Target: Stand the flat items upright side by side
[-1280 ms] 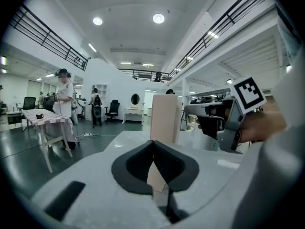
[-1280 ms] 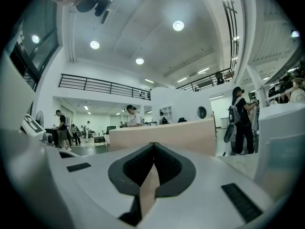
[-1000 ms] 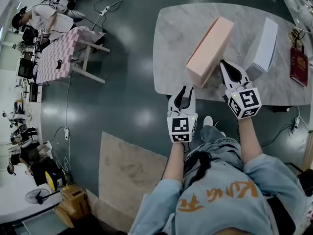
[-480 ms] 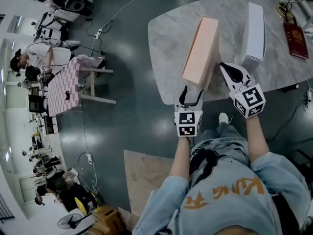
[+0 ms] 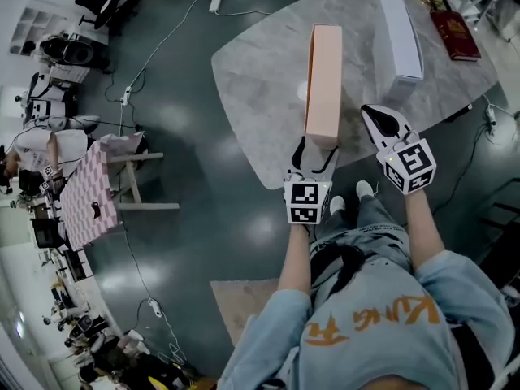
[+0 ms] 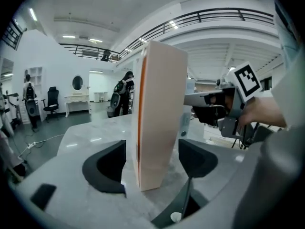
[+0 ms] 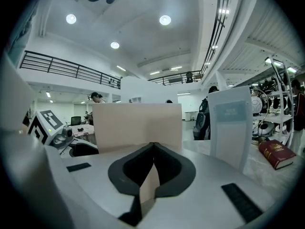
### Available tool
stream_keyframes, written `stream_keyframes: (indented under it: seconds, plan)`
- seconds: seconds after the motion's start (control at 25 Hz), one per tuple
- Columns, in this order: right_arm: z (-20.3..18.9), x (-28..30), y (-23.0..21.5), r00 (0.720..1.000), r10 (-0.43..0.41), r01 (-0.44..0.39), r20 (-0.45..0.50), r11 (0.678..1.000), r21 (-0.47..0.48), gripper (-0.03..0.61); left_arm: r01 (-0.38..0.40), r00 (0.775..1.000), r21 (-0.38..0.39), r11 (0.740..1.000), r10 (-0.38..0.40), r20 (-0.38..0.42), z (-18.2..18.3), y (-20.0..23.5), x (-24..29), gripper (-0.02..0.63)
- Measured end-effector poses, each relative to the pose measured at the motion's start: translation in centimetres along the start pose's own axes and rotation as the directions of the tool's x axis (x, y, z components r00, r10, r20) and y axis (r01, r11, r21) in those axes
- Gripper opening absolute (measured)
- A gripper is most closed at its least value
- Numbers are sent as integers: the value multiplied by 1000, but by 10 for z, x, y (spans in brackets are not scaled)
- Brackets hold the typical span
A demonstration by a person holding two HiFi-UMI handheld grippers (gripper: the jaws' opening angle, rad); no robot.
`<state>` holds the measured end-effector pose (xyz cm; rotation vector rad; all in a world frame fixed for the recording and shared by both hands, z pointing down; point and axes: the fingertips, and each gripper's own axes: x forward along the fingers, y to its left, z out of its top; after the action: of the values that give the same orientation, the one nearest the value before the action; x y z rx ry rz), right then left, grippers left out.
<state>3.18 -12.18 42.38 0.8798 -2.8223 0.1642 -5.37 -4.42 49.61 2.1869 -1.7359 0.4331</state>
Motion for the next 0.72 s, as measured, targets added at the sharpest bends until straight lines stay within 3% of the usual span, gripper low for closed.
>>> stream_keyframes:
  seconds: [0.2, 0.44, 0.72]
  plan:
    - [0, -9, 1, 994, -101, 100, -29, 995, -16, 0, 90, 996, 35, 995, -90, 13, 7, -5, 15, 365]
    - [-6, -33, -19, 970, -233, 233, -71, 972, -5, 1, 79, 997, 67, 995, -80, 12, 10, -3, 28, 331]
    - [-2, -46, -39, 942, -324, 325, -82, 946, -13, 2, 61, 997, 58, 997, -63, 36, 19, -4, 48, 319]
